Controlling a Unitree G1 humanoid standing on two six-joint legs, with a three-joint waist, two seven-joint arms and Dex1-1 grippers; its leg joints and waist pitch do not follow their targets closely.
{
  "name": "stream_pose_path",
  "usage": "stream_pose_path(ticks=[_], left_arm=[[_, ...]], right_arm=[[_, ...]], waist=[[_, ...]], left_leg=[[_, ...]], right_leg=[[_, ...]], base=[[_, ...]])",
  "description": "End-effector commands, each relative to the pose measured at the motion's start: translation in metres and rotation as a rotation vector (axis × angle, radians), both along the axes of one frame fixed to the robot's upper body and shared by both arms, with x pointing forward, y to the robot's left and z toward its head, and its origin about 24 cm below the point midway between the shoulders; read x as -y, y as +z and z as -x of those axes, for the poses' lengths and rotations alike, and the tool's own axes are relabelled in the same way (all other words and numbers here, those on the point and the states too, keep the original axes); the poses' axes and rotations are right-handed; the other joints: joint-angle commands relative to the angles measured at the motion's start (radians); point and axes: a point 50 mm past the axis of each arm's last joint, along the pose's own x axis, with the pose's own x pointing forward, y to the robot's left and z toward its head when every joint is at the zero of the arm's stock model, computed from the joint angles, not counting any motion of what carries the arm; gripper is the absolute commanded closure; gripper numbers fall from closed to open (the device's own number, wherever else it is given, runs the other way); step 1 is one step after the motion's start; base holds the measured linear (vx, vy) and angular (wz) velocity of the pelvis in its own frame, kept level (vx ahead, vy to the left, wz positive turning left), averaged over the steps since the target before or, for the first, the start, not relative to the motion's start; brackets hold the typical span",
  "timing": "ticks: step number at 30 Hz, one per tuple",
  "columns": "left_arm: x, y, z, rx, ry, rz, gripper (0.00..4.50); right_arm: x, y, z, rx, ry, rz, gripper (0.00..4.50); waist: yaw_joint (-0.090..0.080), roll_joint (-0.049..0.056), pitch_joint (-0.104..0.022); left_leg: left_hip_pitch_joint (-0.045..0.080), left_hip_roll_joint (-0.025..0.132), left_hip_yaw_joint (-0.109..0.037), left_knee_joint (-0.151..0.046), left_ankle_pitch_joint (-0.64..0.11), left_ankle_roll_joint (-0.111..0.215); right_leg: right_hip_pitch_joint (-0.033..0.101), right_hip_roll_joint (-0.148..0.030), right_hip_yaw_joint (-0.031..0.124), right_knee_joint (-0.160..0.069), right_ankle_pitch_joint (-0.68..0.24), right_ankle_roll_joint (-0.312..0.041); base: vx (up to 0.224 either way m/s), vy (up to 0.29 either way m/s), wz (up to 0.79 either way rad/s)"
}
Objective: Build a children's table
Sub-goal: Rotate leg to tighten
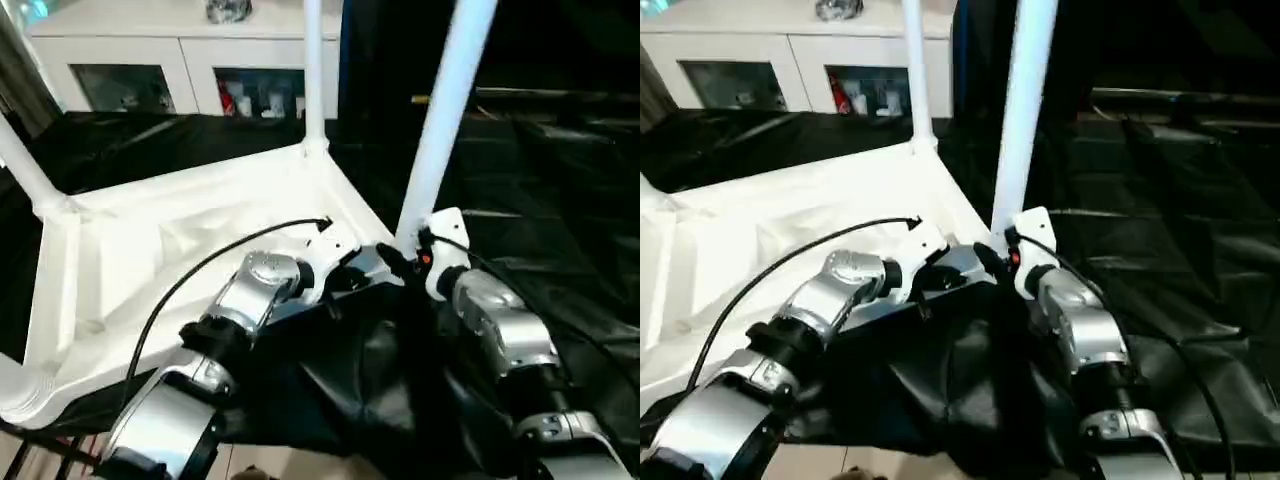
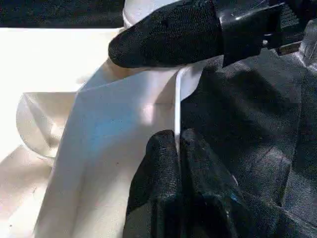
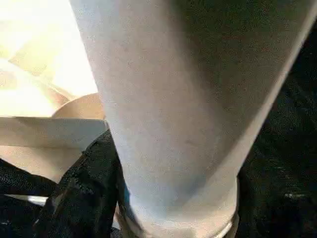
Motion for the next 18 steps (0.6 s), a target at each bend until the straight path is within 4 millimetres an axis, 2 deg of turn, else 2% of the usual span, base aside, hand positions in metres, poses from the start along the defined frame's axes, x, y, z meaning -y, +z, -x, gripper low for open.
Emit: stream_pose_path(ticks=[1, 3, 5, 7, 8, 9, 11, 13, 18], left_arm=[[0.019, 0.022, -0.001, 0.083, -0.089, 0.083, 4.5], [0.014, 0.023, 0.002, 0.091, -0.152, 0.088, 4.5], [0.01, 0.022, 0.004, 0.088, -0.183, 0.085, 4.5], [0.006, 0.021, 0.007, 0.095, -0.217, 0.073, 4.5], [0.003, 0.021, 0.008, 0.101, -0.239, 0.064, 4.5], [-0.002, 0.021, 0.012, 0.089, -0.275, 0.067, 4.5], [-0.012, 0.02, 0.022, 0.051, -0.362, 0.072, 4.5], [-0.018, 0.019, 0.026, 0.035, -0.388, 0.073, 4.5], [-0.026, 0.021, 0.033, -0.007, -0.444, 0.088, 4.5]], right_arm=[[-0.041, -0.004, 0.01, -0.042, 0.205, -0.094, 1.08], [-0.037, -0.001, 0.012, -0.004, 0.258, -0.048, 0.81], [-0.034, 0.001, 0.015, 0.012, 0.299, -0.033, 0.68], [-0.03, 0.002, 0.018, 0.019, 0.35, -0.018, 0.68], [-0.028, 0.003, 0.021, 0.022, 0.385, -0.012, 0.68], [-0.023, 0.004, 0.026, 0.019, 0.449, -0.003, 0.68], [-0.011, 0.007, 0.037, 0.006, 0.576, 0.018, 0.68], [-0.003, 0.008, 0.04, -0.016, 0.619, 0.024, 0.68], [0.012, 0.01, 0.044, -0.058, 0.665, 0.011, 0.68]], waist=[[0.005, -0.019, -0.063], [0.006, -0.023, -0.063], [0.005, -0.021, -0.064], [0.009, -0.021, -0.065], [0.009, -0.019, -0.064], [0.013, -0.022, -0.064], [0.019, -0.019, -0.063], [0.023, -0.017, -0.061], [0.035, -0.017, -0.058]], left_leg=[[0.004, 0.044, -0.016, -0.07, -0.205, 0.055], [0.002, 0.044, -0.016, -0.069, -0.205, 0.058], [0.002, 0.047, -0.016, -0.069, -0.194, 0.061], [0.002, 0.05, -0.017, -0.068, -0.188, 0.068], [0.003, 0.05, -0.015, -0.068, -0.189, 0.072], [0.005, 0.052, -0.015, -0.069, -0.193, 0.072], [0.004, 0.056, -0.015, -0.069, -0.201, 0.077], [0.004, 0.059, -0.013, -0.07, -0.213, 0.082], [0.01, 0.06, -0.015, -0.073, -0.251, 0.054]], right_leg=[[0.058, -0.07, 0.049, -0.081, -0.299, -0.182], [0.06, -0.072, 0.05, -0.08, -0.304, -0.178], [0.058, -0.071, 0.051, -0.076, -0.278, -0.185], [0.061, -0.071, 0.051, -0.072, -0.251, -0.192], [0.057, -0.072, 0.053, -0.071, -0.243, -0.198], [0.06, -0.071, 0.051, -0.072, -0.249, -0.2], [0.06, -0.072, 0.053, -0.069, -0.247, -0.202], [0.056, -0.07, 0.054, -0.068, -0.252, -0.205], [0.051, -0.074, 0.055, -0.076, -0.334, -0.196]], base=[[0.0, 0.0, 0.0], [0.0, 0.0, 0.0], [0.0, 0.0, 0.0], [0.0, 0.0, 0.0], [0.0, 0.0, 0.0], [0.0, 0.0, 0.0], [0.0, 0.0, 0.0], [0.0, 0.0, 0.0], [0.0, 0.0, 0.0]])
